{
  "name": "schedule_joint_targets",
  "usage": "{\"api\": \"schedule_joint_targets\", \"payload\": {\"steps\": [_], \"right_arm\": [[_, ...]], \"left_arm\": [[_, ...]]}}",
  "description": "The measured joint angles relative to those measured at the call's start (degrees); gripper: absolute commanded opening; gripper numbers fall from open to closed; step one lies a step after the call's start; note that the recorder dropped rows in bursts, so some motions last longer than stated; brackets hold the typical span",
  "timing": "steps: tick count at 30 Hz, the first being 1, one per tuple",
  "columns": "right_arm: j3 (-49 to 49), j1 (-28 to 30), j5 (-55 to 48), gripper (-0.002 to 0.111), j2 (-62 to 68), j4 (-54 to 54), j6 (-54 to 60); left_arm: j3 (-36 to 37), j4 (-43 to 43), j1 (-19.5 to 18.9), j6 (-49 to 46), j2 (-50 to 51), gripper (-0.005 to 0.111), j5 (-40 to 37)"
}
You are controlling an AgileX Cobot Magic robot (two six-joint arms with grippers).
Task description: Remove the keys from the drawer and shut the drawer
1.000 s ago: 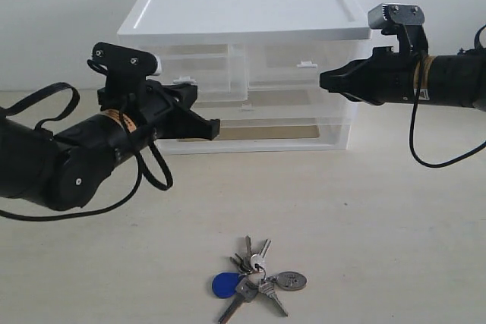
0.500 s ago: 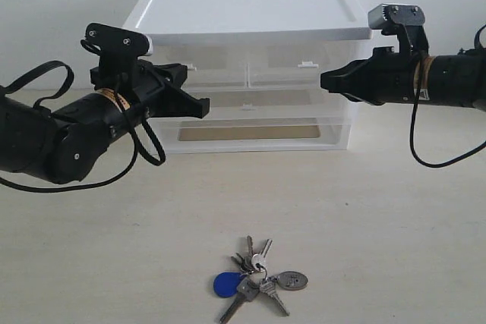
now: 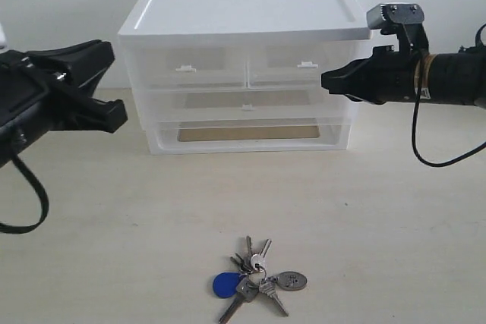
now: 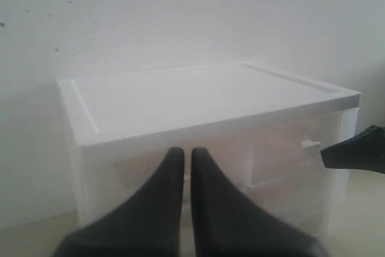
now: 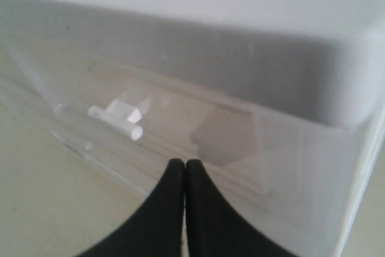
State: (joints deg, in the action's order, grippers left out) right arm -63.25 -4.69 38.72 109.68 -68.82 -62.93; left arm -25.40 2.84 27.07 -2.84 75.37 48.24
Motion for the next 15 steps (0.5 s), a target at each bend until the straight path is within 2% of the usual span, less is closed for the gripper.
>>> {"api": "schedule_joint_targets", "payload": {"steps": [8, 15], "right_arm": [[1.98, 0.18, -3.53, 0.0, -5.61, -1.12, -3.22], [9.95, 0.18, -4.95, 0.0, -16.43, 7.59, 5.18]], "left_arm": [[4.55, 4.68, 0.0, -2.97, -6.15, 0.004, 0.15], [4.86, 4.88, 0.0, -3.21, -8.24, 0.004, -0.5]]}}
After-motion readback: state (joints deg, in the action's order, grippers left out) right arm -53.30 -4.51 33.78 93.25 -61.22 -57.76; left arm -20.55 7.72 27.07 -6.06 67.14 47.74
